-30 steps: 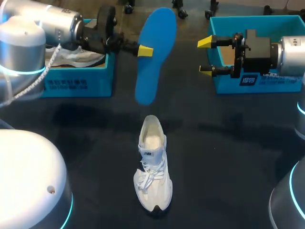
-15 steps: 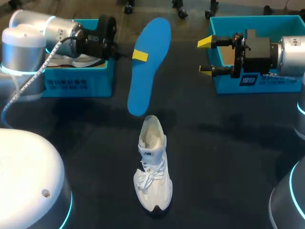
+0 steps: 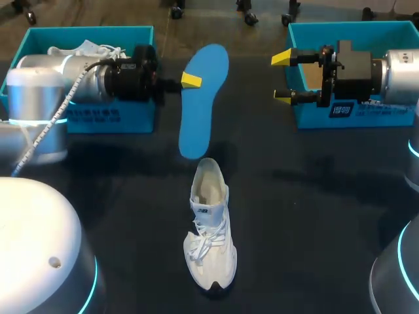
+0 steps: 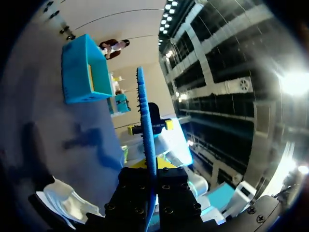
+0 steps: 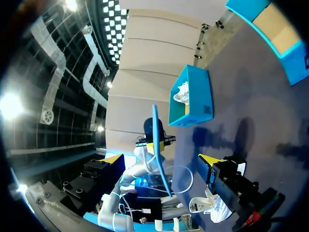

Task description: Take the shoe out of the shoebox, open the shoe tongue, remove and reinsert the insole, then place the shoe into the shoebox

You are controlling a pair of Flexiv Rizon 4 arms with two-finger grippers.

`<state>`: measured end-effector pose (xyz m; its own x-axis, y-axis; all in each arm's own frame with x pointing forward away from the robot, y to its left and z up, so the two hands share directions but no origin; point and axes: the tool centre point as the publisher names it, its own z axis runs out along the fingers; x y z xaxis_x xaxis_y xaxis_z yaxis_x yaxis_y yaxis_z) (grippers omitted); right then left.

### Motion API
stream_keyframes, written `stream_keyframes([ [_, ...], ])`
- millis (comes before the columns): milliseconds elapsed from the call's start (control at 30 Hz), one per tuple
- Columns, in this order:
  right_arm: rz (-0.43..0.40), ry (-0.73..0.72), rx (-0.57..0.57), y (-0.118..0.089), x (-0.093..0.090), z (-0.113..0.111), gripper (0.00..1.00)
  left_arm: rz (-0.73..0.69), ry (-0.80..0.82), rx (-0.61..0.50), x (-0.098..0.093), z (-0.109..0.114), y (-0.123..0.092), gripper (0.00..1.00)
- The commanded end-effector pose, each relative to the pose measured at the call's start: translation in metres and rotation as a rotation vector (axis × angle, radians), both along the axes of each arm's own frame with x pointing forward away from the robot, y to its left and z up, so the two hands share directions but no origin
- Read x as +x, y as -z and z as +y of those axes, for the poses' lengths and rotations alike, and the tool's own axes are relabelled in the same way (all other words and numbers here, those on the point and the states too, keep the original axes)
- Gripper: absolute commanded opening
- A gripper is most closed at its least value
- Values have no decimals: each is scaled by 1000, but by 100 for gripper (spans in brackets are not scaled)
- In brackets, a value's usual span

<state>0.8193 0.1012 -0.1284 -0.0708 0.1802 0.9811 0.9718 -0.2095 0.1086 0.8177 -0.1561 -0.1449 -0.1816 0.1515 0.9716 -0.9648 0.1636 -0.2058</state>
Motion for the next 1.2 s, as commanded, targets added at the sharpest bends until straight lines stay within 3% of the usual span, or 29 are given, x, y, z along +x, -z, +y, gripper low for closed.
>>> stream_keyframes([
  [33, 2, 0, -5, 0, 0, 1, 100, 142, -110, 38, -9, -2, 0, 0],
  [233, 2, 0, -5, 0, 0, 1, 100, 145, -162, 94, -15, -7, 6, 0],
  [600, -1, -3, -11, 0, 0, 1, 100, 234, -209, 142, -8, -20, 15, 0],
  [733, -17, -34, -101, -5, 1, -2, 100, 243, -214, 157, -5, -28, 18, 0],
  [1200, 52, -102, -627, -63, -5, 23, 100, 260, -240, 178, 0, -40, 24, 0],
])
